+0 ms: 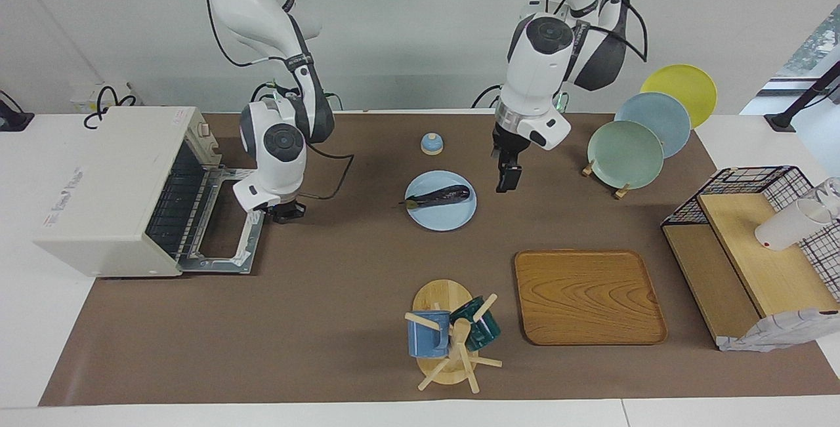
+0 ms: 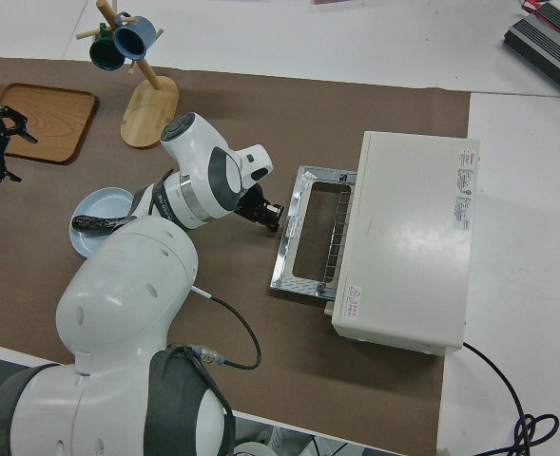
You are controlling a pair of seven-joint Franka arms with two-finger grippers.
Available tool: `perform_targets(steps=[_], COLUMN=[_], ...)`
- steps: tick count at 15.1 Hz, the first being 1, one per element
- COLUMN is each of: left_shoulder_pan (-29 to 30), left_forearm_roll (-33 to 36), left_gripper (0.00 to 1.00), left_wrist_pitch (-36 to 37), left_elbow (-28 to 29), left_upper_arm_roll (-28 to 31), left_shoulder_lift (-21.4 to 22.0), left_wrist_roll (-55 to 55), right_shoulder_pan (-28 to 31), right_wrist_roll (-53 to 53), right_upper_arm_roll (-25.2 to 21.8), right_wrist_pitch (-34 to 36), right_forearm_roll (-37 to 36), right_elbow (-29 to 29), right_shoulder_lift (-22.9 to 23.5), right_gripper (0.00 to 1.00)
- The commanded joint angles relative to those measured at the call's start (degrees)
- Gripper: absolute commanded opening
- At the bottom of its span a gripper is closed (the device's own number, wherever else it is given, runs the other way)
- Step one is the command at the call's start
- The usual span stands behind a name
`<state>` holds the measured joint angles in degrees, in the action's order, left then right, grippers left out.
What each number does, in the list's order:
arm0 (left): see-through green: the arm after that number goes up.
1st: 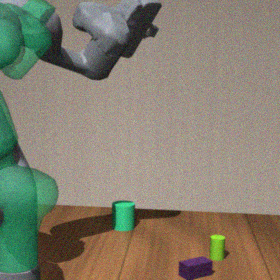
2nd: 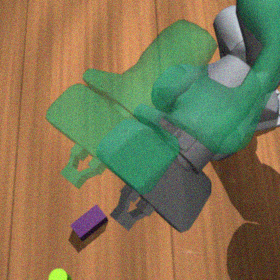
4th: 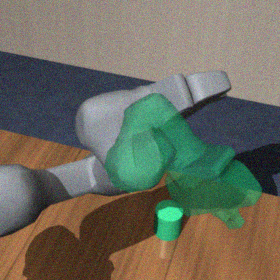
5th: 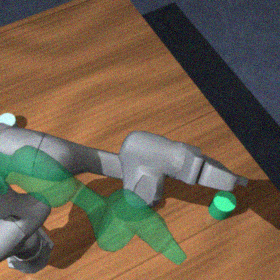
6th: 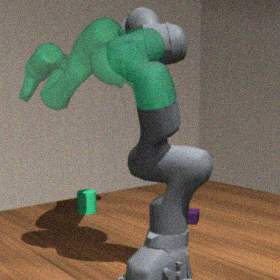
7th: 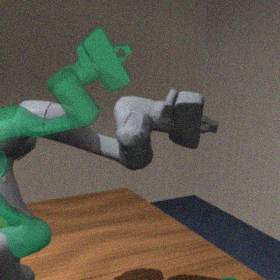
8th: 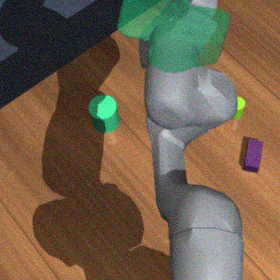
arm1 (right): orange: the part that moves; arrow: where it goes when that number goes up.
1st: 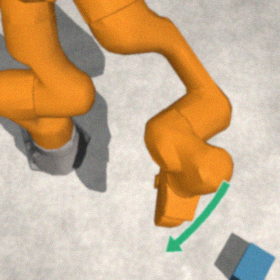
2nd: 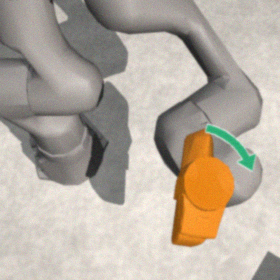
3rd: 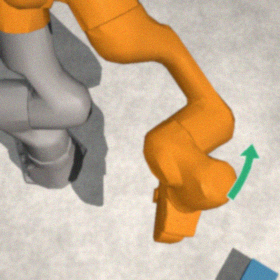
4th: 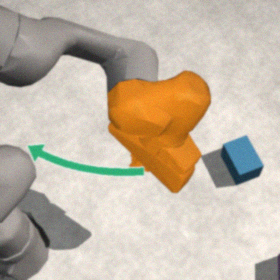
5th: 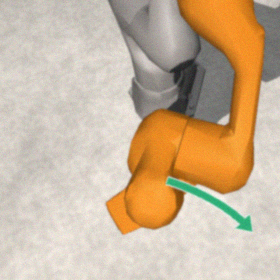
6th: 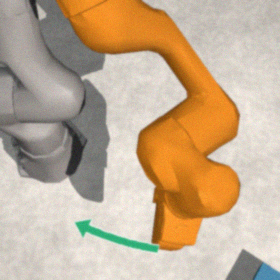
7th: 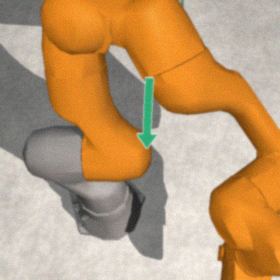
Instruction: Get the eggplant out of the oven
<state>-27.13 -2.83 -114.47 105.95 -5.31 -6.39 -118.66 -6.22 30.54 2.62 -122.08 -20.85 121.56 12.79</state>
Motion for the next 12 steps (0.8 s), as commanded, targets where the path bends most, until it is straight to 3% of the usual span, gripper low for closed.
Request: perform_targets(steps=[1, 4, 7, 12], left_shoulder_pan=[-4.2, -6.9, -8.6, -11.1], left_forearm_roll=[-0.9, -0.9, -0.9, -0.4], left_gripper=[1.0, 1.0, 1.0, 1.0], left_wrist_pitch=[-4.8, -6.0, -7.6, -13.8], left_elbow=[1.0, 1.4, 1.9, 6.0], left_upper_arm_roll=[1.0, 1.0, 1.0, 1.2], left_shoulder_lift=[-3.3, -5.9, -8.8, -11.1], left_wrist_roll=[-8.3, -13.2, -18.3, -24.6], right_shoulder_pan=[2.4, 2.3, 2.4, 7.3], right_wrist_roll=[-3.0, -4.2, -8.7, -20.8], right_upper_arm_roll=[0.8, 0.7, 0.7, 0.8], right_wrist_pitch=[-1.2, -1.1, 0.0, 5.9], right_forearm_roll=[-1.3, -2.3, -7.8, -7.2], right_elbow=[2.0, 2.0, 0.8, -6.3], right_shoulder_lift=[-1.6, -1.6, -1.6, -3.9], right_gripper=[0.0, 0.0, 0.0, 0.0])
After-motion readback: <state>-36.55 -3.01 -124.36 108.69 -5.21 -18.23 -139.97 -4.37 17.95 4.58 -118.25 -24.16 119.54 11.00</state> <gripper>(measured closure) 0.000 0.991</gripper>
